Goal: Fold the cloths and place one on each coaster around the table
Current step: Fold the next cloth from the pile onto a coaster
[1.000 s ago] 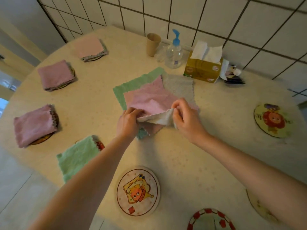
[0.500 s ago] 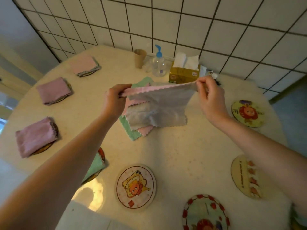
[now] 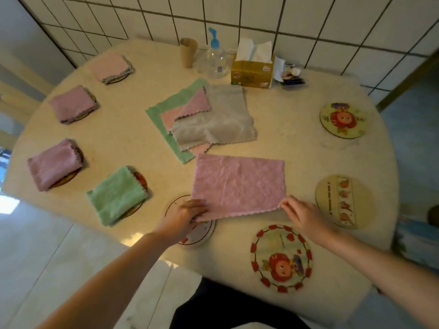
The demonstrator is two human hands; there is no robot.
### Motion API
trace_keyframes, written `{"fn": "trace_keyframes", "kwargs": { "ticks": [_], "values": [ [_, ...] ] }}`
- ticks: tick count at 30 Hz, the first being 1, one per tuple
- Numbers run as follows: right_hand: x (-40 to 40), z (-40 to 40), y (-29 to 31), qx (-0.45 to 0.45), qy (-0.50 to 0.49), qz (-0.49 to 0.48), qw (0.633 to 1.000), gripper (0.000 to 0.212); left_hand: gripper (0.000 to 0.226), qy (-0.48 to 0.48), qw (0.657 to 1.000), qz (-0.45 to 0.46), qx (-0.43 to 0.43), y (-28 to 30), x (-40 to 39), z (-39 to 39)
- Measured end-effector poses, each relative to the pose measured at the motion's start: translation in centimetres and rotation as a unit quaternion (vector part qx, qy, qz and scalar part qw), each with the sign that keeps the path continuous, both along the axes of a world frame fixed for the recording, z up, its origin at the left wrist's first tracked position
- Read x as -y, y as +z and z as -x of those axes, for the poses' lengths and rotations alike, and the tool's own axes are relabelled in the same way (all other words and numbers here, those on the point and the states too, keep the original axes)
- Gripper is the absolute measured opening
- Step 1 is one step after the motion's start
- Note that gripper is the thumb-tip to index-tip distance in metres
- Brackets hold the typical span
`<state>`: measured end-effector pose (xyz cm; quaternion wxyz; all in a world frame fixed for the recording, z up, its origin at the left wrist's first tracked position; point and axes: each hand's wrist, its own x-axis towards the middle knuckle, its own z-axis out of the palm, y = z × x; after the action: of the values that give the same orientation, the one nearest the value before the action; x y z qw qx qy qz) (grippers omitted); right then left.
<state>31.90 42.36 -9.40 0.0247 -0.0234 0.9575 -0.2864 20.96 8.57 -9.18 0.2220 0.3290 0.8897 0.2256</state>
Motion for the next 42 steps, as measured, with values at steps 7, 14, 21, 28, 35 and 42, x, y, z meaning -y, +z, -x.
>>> {"fn": "trace_keyframes", "kwargs": {
  "ticks": [7, 14, 21, 28, 35, 42],
  "values": [
    [0.0, -1.0, -0.4, 0.123, 0.027, 0.074, 0.989, 0.013, 0.034, 0.025, 0.996, 0.027, 0.086, -0.4, 0.6, -1.5],
    [0.0, 1.3, 0.5, 0.092, -0.142, 0.141, 0.976, 0.014, 0.007, 0.327, 0.913, -0.145, 0.197, 0.7, 0.4, 1.4],
    [-3.5, 10.0, -1.8, 0.091, -0.303, 0.193, 0.929, 0.015, 0.009, 0.467, 0.830, -0.192, 0.236, -1.7, -5.3, 10.1],
    [-3.8, 11.7, -4.7, 0.129, -0.353, 0.182, 0.909, 0.015, 0.017, 0.469, 0.850, -0.104, 0.213, -4.0, -5.7, 11.6],
    [-4.3, 12.4, -5.3, 0.140, -0.339, 0.175, 0.914, 0.016, 0.020, 0.443, 0.876, -0.068, 0.176, -5.0, -5.7, 12.6],
    [-4.1, 13.0, -5.3, 0.144, -0.344, 0.144, 0.917, 0.012, 0.024, 0.422, 0.895, -0.025, 0.143, -4.9, -6.2, 13.2]
  ]
}}
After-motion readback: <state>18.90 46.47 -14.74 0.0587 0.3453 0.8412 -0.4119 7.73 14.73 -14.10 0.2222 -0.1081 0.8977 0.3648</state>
